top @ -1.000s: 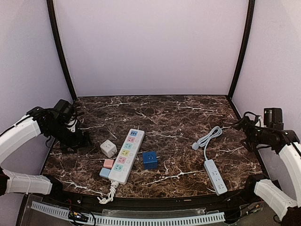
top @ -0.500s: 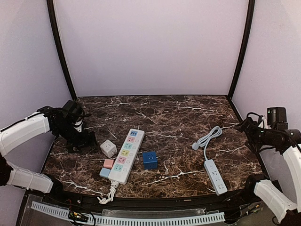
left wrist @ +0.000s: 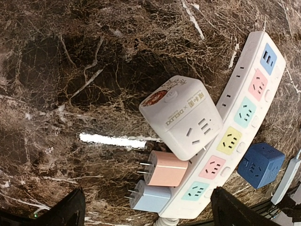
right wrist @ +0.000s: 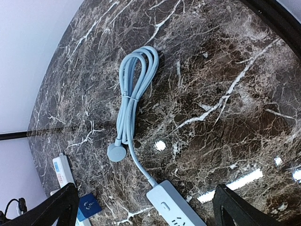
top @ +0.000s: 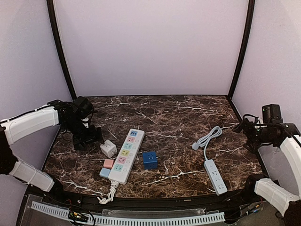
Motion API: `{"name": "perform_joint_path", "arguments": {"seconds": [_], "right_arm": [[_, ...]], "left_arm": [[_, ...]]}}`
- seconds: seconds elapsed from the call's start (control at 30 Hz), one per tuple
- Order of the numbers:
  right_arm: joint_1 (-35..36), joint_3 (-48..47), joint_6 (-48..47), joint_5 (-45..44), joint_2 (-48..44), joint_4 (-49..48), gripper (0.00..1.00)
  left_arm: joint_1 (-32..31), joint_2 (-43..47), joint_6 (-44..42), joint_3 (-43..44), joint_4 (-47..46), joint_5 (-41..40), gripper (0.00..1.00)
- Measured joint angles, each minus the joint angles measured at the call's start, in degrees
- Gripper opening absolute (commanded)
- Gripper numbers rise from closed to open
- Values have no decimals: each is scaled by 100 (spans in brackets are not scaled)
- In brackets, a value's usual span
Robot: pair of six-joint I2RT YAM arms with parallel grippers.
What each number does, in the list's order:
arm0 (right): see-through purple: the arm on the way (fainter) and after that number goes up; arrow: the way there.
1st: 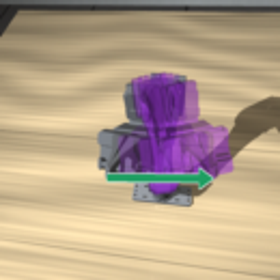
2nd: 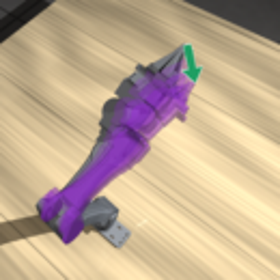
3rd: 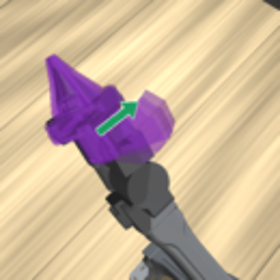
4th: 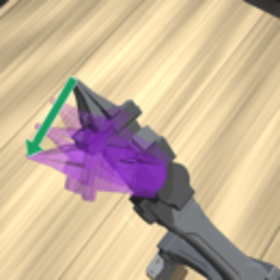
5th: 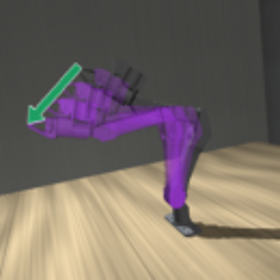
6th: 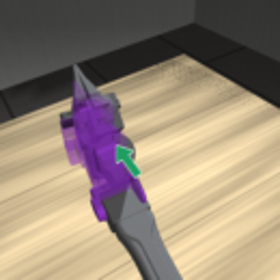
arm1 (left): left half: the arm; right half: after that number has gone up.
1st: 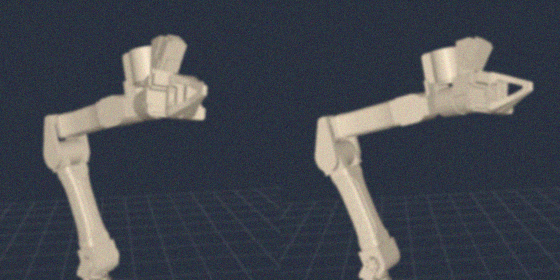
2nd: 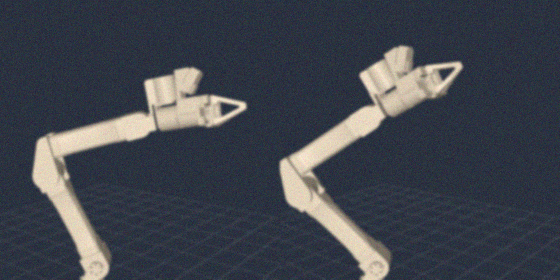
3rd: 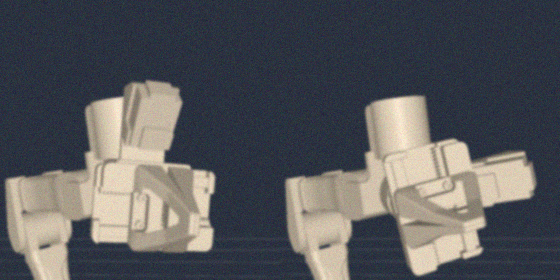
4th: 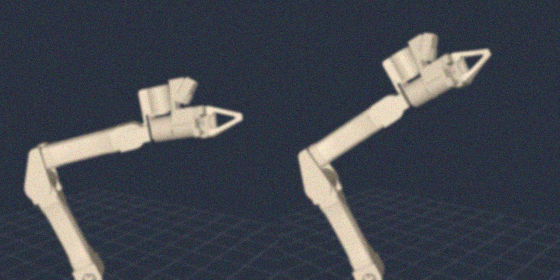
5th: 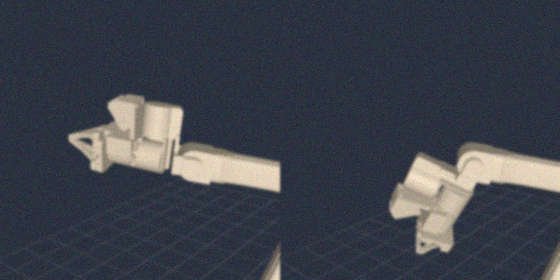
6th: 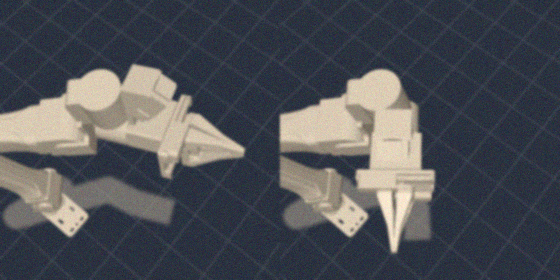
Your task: Insert the plug
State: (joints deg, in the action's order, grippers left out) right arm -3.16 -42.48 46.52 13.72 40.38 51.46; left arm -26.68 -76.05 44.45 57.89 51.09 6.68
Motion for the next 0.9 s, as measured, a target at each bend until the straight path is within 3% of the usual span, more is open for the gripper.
{"name": "perform_joint_path", "arguments": {"seconds": [0.53, 0.9], "right_arm": [[0, 127, 7, 197, 407, -22, 99], [0, 127, 7, 293, 389, -48, 99]], "left_arm": [[-387, -621, 1792, 516, 229, -304, 93], [-431, -1228, 2013, 592, -518, -142, 91]]}}
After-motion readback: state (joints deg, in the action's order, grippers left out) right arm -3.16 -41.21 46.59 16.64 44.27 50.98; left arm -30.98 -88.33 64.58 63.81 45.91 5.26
